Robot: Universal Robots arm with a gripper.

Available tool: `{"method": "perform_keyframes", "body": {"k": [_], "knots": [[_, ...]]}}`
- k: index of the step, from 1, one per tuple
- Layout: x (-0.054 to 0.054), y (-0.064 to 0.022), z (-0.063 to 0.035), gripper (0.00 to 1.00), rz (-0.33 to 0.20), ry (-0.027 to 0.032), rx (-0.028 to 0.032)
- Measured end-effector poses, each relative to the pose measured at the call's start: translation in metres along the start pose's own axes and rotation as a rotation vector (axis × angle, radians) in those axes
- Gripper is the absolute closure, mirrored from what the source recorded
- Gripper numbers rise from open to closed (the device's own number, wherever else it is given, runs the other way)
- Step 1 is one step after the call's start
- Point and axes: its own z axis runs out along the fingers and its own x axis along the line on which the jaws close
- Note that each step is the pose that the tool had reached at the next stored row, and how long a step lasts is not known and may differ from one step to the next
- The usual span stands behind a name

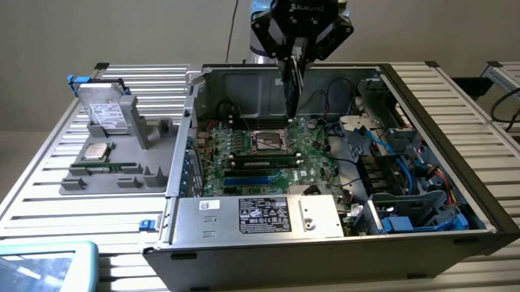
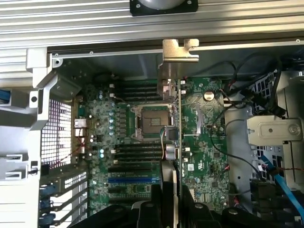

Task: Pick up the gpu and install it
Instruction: 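Pick up the gpu and move the gpu toward the slot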

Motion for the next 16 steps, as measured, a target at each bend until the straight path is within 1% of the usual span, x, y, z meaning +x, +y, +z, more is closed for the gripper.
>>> {"method": "perform_keyframes", "body": {"k": [2,3,16], "knots": [[0.0,0.0001,0.0,0.73,-0.003,0.0,0.0001],[-0.0001,0.0001,0.0001,0.73,-0.018,0.0014,0.0005],[-0.0008,0.0001,0.0007,0.73,-0.243,0.0241,0.0064]]}}
